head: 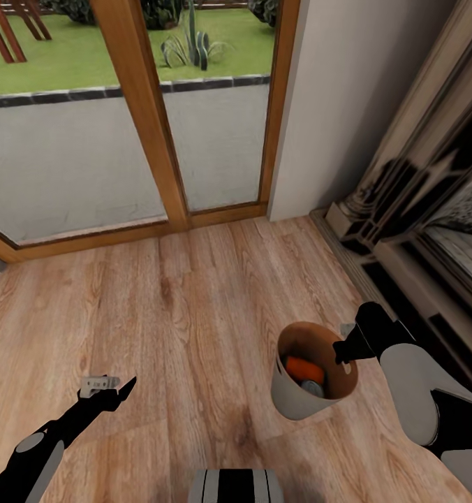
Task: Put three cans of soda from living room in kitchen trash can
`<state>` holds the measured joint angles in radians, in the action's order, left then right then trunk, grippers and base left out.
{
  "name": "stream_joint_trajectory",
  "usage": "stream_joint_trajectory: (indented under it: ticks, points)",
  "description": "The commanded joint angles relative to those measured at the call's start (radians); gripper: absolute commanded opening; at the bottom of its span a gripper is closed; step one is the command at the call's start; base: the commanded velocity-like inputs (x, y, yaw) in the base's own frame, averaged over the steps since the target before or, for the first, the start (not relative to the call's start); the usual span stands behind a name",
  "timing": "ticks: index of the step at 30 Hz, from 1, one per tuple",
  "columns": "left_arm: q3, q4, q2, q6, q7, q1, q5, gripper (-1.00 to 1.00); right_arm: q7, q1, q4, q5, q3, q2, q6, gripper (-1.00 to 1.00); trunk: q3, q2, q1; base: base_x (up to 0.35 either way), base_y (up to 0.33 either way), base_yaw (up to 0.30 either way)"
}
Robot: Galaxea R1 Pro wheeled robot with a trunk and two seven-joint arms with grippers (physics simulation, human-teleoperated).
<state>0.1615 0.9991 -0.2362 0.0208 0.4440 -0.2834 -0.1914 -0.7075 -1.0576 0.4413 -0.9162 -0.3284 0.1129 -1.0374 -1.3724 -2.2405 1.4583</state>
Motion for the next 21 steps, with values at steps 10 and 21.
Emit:
stream_joint_trajectory:
  ticks: [10, 21]
  points:
    - [0.001, -0.001, 0.0, 0.002, 0.005, 0.0, -0.007, 1.0, -0.009, -0.001, 0.0, 0.01, -0.008, 0.001, -0.01, -1.0, -0.019, -0.043, 0.023, 0.0, 0.0, 0.0]
    - [0.001, -0.002, 0.0, 0.002, 0.005, 0.0, -0.007, 1.0, -0.009, -0.001, 0.0, 0.01, -0.008, 0.002, -0.01, -1.0, -0.038, -0.085, 0.046, 0.0, 0.0, 0.0]
